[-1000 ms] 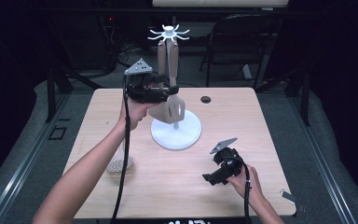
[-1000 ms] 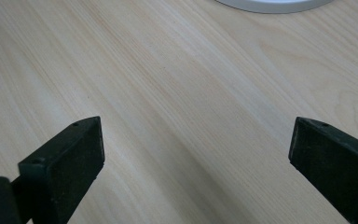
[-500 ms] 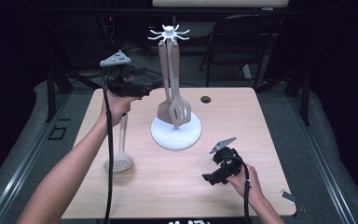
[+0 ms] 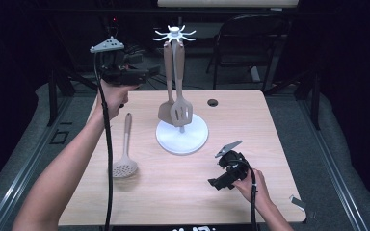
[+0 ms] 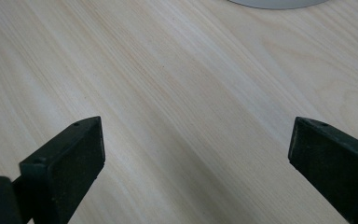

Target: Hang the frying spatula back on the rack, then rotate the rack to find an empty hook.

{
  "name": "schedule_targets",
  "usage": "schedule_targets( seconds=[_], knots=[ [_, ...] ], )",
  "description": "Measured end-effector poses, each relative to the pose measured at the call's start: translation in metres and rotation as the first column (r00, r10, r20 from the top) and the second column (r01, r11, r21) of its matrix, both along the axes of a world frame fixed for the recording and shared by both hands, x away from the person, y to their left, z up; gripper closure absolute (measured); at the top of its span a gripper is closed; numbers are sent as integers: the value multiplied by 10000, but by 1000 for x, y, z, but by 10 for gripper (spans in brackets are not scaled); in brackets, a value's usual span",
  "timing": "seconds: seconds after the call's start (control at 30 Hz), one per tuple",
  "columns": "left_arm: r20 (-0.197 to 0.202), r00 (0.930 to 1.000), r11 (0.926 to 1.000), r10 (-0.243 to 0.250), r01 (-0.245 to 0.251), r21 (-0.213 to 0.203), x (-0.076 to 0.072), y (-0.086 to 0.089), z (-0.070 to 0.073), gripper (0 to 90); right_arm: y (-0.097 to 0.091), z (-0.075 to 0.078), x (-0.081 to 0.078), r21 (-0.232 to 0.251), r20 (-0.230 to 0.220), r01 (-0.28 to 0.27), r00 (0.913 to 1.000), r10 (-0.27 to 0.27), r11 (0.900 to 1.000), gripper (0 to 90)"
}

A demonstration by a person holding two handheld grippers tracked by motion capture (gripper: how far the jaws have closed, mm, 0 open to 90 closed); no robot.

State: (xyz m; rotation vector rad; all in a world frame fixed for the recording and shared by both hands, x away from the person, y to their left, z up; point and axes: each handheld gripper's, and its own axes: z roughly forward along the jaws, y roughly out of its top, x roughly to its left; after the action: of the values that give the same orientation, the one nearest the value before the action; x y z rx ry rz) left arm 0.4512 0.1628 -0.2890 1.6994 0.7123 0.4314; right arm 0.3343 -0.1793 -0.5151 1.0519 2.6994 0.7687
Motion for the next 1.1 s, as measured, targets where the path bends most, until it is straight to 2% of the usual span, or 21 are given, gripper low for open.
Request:
schedule_targets(
  seconds=[0.13,0.23,0.3,0.37,0.47,0.6,0.7,0.77,0.8,0.9,0.97,1.0,1.07,1.1],
  knots=[
    [134,9999,10000,39,-38,-68,1,-2,7,174,-1,0,-1,-4,59,67,10000,-67,10000,36],
    [367,9991,9997,206,-202,-111,0,-2,11,256,-2,0,-2,-63,36,73,10000,-73,10000,38],
    [624,9971,9991,427,-426,-22,-1,-3,16,379,-4,-1,-3,15,44,138,9999,-138,9999,40],
    [832,9952,9986,520,-509,-161,-1,-2,19,527,-6,-2,-2,-76,18,106,9999,-106,9999,41],
    [1146,9909,9969,702,-655,-447,-2,-1,24,728,-7,-2,-2,40,-20,147,9999,-147,9999,40],
    [1306,9889,9969,702,-648,-452,0,-3,32,861,-6,-1,-3,-61,37,78,10000,-78,10000,40],
    [1331,9890,9975,641,-597,-372,2,-7,36,889,-5,-2,-4,-67,-60,100,9999,-101,9999,40],
    [1321,9893,9979,619,-590,-260,5,-10,39,895,-4,-3,-4,46,72,139,9999,-140,9999,41],
    [1324,9895,9982,583,-556,-237,6,-12,39,896,-5,-1,-4,-157,14,-13,10000,13,9999,41],
    [1274,9893,9972,715,-738,132,11,-18,41,898,-4,-2,-3,-186,27,-38,10000,39,9998,41],
    [1217,9891,9963,827,-849,126,15,-21,40,899,-4,-2,-4,-145,-17,-30,10000,30,9999,42],
    [1227,9887,9960,857,-880,141,16,-22,40,899,-4,-2,-4,-275,1,-70,10000,70,9996,42],
    [1243,9878,9951,941,-970,173,18,-24,40,899,-4,-4,-4,-52,54,89,9999,-89,9999,42],
    [1275,9867,9942,1004,-1045,257,19,-25,40,899,-5,-3,-3,-271,-1,-22,10000,22,9996,43]
  ],
)
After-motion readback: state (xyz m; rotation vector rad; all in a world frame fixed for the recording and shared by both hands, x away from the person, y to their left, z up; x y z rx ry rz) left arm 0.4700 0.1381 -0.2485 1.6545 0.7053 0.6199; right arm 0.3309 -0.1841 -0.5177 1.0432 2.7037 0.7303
